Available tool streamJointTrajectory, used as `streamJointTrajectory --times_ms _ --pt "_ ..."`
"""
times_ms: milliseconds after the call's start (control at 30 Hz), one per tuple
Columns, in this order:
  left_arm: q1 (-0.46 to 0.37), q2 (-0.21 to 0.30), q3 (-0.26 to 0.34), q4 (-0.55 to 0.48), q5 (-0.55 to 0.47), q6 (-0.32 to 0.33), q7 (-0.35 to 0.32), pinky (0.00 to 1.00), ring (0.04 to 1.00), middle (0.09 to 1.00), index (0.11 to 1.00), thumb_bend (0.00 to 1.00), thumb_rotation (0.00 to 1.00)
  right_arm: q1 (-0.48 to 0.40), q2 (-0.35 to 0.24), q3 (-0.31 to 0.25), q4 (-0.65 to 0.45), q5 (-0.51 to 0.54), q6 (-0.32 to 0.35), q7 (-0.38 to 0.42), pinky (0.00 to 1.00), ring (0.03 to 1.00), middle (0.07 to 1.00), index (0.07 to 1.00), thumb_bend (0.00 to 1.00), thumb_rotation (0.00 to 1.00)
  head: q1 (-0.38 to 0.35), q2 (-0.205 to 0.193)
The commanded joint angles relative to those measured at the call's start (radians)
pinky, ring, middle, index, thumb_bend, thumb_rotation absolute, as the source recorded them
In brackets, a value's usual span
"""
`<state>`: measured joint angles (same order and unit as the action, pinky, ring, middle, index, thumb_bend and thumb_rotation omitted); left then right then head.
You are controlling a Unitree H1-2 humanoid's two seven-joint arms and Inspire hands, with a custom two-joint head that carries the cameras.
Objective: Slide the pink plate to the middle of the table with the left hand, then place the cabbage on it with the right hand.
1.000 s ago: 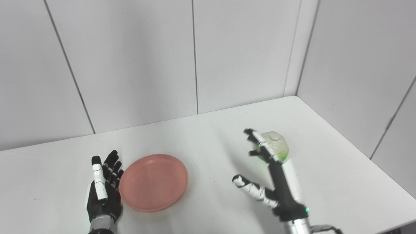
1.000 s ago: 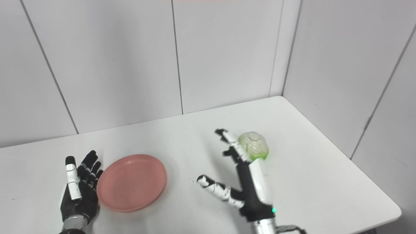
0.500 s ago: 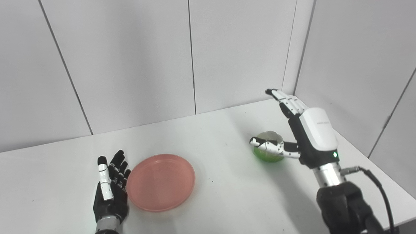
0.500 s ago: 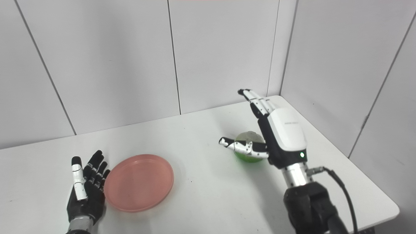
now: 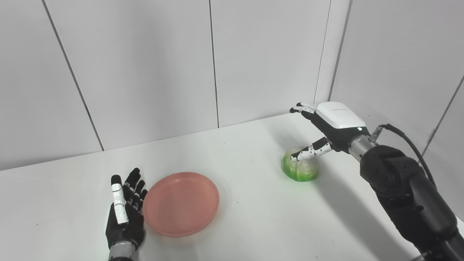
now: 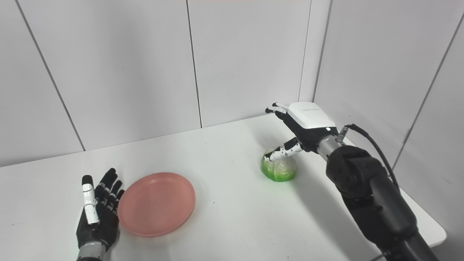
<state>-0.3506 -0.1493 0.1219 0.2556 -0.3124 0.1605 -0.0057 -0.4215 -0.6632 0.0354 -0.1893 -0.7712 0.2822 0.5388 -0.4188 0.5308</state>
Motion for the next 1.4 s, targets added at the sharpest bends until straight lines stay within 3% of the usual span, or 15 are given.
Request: streamJointTrajectory --times_ms 0,200,233,467,633,767,967,1267,1367 --pt "0.031 -0.007 -0.004 0.039 0.012 0.045 0.021 1.0 0.967 0.948 0.794 0.74 0.91 -0.067 -0.051 0.013 0.029 0.006 -0.024 0.013 0.7 0.915 0.929 0.862 1.0 0.27 0.002 0.001" --pt "0.033 -0.009 -0.004 0.03 0.015 0.052 0.02 1.0 0.967 0.952 0.794 0.75 0.91 -0.154 -0.102 0.11 0.125 -0.012 0.016 0.141 0.75 0.921 0.927 0.865 1.0 0.25 0.007 0.003" --pt "0.033 -0.01 -0.006 0.03 0.022 0.05 0.025 1.0 0.969 0.953 0.797 0.74 0.9 -0.179 -0.105 0.135 0.151 -0.022 0.022 0.168 0.72 0.895 0.903 0.833 1.0 0.21 0.01 0.004" --pt "0.039 -0.02 -0.004 0.026 0.033 0.053 0.03 1.0 0.949 0.94 0.774 0.76 0.89 -0.276 -0.089 0.221 0.289 -0.034 0.041 0.242 0.71 0.881 0.912 0.847 1.0 0.2 0.018 0.008" --pt "0.043 -0.02 -0.001 0.027 0.03 0.046 0.025 1.0 0.954 0.948 0.784 0.75 0.89 -0.287 -0.076 0.25 0.347 -0.022 0.03 0.237 0.7 0.852 0.885 0.84 1.0 0.21 0.027 0.014" --pt "0.048 -0.021 -0.003 0.026 0.032 0.045 0.024 1.0 0.951 0.955 0.802 0.74 0.91 -0.282 -0.069 0.258 0.379 -0.009 0.023 0.223 0.71 0.881 0.916 0.843 1.0 0.2 0.028 0.015" --pt "0.054 -0.025 -0.003 0.034 0.042 0.029 0.033 0.99 0.916 0.927 0.768 0.74 0.89 -0.221 -0.05 0.197 0.42 0.092 -0.081 0.063 0.62 0.746 0.813 0.826 1.0 0.2 0.042 0.023" --pt "0.053 -0.027 0.014 0.04 0.017 0.036 0.026 1.0 0.932 0.941 0.783 0.73 0.88 -0.228 -0.053 0.269 0.476 0.075 -0.084 0.057 0.63 0.751 0.827 0.819 1.0 0.16 0.043 0.03" --pt "0.054 -0.025 0.015 0.047 0.016 0.03 0.025 1.0 0.928 0.943 0.776 0.74 0.88 -0.221 -0.045 0.276 0.477 0.082 -0.088 0.047 0.55 0.678 0.789 0.807 1.0 0.15 0.043 0.03"
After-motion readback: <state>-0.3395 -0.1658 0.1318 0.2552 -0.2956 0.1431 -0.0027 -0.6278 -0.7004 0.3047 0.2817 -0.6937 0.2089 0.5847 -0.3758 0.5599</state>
